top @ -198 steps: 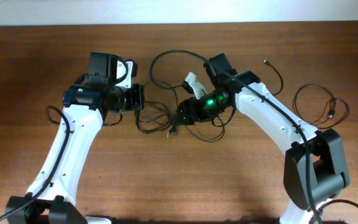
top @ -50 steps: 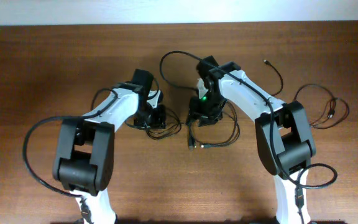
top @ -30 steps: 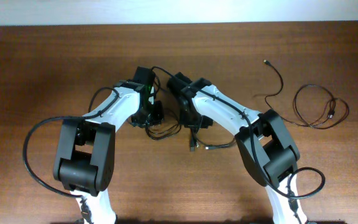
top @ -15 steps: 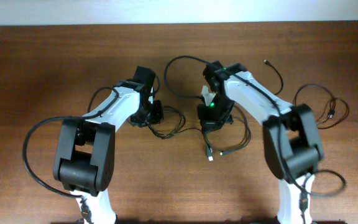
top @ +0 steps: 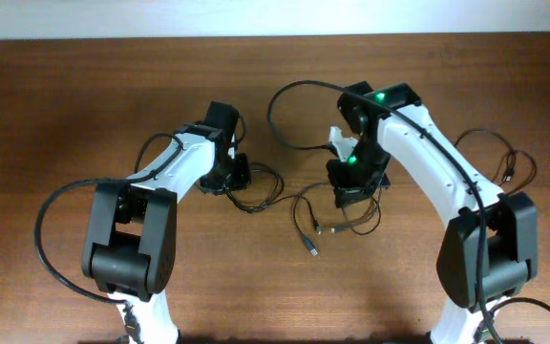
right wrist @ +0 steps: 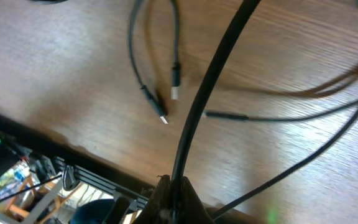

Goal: Untangle cables

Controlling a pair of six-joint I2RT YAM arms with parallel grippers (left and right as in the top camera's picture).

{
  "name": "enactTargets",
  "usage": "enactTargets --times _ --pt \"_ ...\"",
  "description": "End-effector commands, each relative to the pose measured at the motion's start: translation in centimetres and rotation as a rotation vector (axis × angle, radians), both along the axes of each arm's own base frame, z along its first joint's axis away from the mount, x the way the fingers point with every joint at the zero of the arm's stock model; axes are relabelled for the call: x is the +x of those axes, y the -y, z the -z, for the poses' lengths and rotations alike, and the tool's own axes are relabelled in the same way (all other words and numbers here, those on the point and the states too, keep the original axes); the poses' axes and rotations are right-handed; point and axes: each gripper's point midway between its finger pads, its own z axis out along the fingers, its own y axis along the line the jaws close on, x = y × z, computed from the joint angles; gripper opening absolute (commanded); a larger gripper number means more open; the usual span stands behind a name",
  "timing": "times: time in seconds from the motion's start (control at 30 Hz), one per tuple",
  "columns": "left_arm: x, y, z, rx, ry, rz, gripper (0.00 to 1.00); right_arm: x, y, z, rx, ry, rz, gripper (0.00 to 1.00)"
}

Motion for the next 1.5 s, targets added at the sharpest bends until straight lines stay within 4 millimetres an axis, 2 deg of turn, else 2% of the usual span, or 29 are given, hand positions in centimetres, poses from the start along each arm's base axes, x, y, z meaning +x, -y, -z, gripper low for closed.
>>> enactTargets --times 0.0,0.1,0.2,0.3,0.4,0.47,0.6,0.73,0.87,1.07,1.27,1.37,1.47 --pt "-2.4 -2.5 4.2 0.115 -0.112 -0.029 0.27 -1.5 -2.7 0.0 0.036 -0.002 -0.077 0.04" --pt "-2.3 -2.8 4.2 0.115 -0.113 -0.039 0.28 -1.9 -4.2 0.8 0.037 0.013 -0.089 0.04" --pt "-2.2 -3.6 4.1 0.114 -0.120 -0.074 0.29 -2.4 -5.7 2.8 0.070 0.035 -0.115 0.04" --pt "-2.2 -4.3 4.1 0.112 -0.125 -0.104 0.29 -2.1 -7.0 4.6 0.096 0.088 -0.128 0.12" --pt "-2.2 -4.3 4.1 0.113 -0.124 -0.103 0.28 -2.0 -7.7 6.3 0.100 0.119 -0.111 0.13" --pt "-2.2 -4.3 4.1 0.113 -0.124 -0.103 0.28 -2.2 -7.6 7.1 0.101 0.121 -0.109 0.13" --pt "-2.2 -4.2 4.1 0.113 -0.124 -0.103 0.28 -2.2 -7.6 8.4 0.107 0.134 -0.085 0.24" --pt "-2.2 -4.3 4.1 0.113 -0.124 -0.103 0.29 -1.6 -8.0 9.2 0.119 0.176 -0.075 0.27" --pt "-2.1 -4.2 4.1 0.113 -0.124 -0.103 0.29 -0.3 -7.4 9.7 0.067 0.236 -0.069 0.32" --pt "-2.1 -4.2 4.1 0.113 -0.123 -0.103 0.29 -0.4 -7.8 9.8 0.068 0.242 -0.081 0.32" --pt "-2.1 -4.2 4.1 0.112 -0.121 -0.104 0.29 -0.6 -7.5 10.7 -0.151 0.358 -0.048 0.30" --pt "-2.1 -4.2 4.1 0.112 -0.121 -0.103 0.29 -0.8 -7.6 10.9 -0.170 0.373 -0.064 0.30" --pt "-2.1 -4.2 4.1 0.113 -0.122 -0.103 0.29 -1.1 -7.2 12.1 -0.198 0.343 -0.051 0.30"
